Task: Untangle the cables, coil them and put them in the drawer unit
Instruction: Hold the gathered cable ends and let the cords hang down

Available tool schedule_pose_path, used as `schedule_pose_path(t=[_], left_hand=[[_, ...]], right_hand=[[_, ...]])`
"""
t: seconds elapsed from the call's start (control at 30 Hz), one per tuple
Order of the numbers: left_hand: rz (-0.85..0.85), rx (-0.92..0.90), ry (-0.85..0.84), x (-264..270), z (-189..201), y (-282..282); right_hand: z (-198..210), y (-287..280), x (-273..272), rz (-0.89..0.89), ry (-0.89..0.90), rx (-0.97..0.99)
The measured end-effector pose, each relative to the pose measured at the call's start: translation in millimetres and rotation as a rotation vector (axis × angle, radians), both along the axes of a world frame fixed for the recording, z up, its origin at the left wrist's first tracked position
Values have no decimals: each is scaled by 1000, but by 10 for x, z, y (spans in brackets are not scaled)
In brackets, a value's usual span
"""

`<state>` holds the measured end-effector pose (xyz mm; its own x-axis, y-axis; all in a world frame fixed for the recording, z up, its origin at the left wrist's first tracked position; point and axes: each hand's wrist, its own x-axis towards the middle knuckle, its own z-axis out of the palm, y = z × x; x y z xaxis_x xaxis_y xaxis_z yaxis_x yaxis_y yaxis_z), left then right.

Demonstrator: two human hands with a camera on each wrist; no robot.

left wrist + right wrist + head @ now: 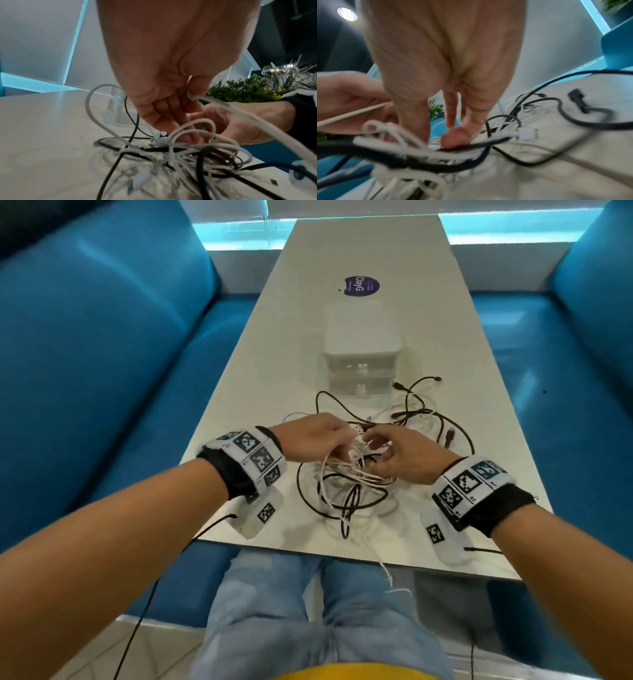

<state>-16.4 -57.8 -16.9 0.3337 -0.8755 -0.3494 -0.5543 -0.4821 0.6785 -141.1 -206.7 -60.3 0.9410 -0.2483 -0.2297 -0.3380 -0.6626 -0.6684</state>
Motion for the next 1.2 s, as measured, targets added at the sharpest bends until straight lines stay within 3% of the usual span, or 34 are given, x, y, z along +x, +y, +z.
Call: schedule_pose_path(t=[0.1, 0.33, 0.53, 0.7, 1.0, 1.07, 1.2], left_hand=[[22, -9, -52, 26, -79, 221], [183, -138, 76, 81, -287, 468], [249, -187, 98, 55, -312, 478], [261, -198, 92, 23, -336, 543], [343, -190, 111, 30, -376, 552], [365, -187, 125, 42, -386, 547], [404, -174, 162, 33, -387, 527]], right_hand=[[-42, 5, -87, -37, 59, -25], [-105, 50, -71, -146, 32, -131], [-51, 245, 239, -79, -149, -310], [-200, 159, 373, -129, -13, -378], [-244, 151, 422, -251, 60, -464], [-195, 130, 421, -289, 24, -357], [121, 107, 334, -518, -302, 270]])
